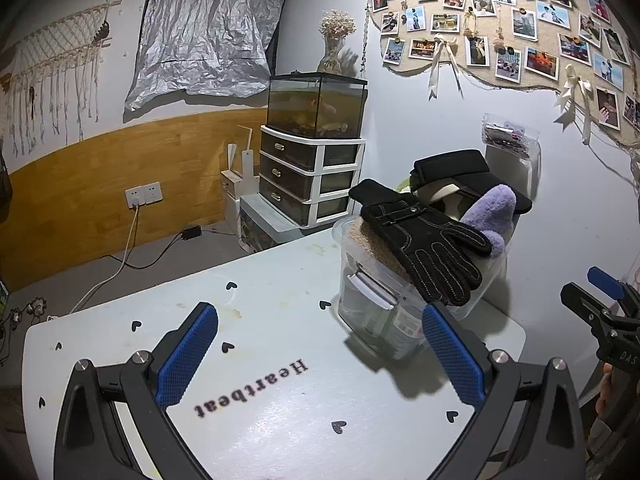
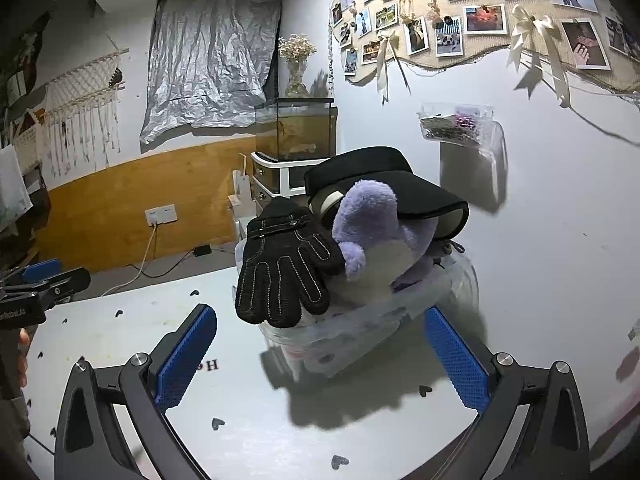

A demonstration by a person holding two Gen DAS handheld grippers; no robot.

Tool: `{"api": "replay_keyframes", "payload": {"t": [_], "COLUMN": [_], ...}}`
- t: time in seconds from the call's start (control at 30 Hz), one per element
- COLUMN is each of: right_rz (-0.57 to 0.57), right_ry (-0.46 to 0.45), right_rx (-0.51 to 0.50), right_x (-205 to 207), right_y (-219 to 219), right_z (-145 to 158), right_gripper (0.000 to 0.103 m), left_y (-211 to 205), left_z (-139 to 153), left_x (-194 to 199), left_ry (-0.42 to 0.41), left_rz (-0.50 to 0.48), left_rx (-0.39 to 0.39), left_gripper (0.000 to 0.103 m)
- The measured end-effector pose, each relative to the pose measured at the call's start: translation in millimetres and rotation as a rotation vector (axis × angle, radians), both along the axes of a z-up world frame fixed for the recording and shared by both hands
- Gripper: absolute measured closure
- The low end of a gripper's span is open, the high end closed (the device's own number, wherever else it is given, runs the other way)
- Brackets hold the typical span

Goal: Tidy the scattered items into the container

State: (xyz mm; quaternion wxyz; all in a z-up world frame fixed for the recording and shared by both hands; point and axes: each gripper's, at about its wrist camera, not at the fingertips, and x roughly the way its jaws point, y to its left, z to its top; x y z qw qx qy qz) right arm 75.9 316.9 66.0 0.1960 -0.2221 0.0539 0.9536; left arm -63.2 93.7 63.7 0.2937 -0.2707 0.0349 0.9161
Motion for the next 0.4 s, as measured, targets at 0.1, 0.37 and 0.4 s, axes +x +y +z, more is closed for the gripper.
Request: {"api": "replay_keyframes", "payload": {"t": [0.1, 0.37, 0.4], "right_rz": [-0.001, 0.004, 0.005], "right_ry": [-0.001, -0.003, -0.005], "right_rx": [-0.006, -0.023, -0.022], "right_x": [-0.4, -2.6, -2.8], "right_y": [1.2, 3.8, 3.8], "right_z": [-0.4, -2.3, -2.4], "right_gripper": [0.000, 0.000, 0.000], "left_y": [0.7, -7.4, -5.6], "left_z": [0.2, 2.5, 2.1], "left_x": [-0.4, -7.6, -7.8], "left_ry": [-0.001, -0.004, -0.003], "left_rz": [-0.002, -0.028, -0.028], "left_rx": [-0.001, -0.006, -0.007], "left_gripper": [0.000, 0.000, 0.000]}}
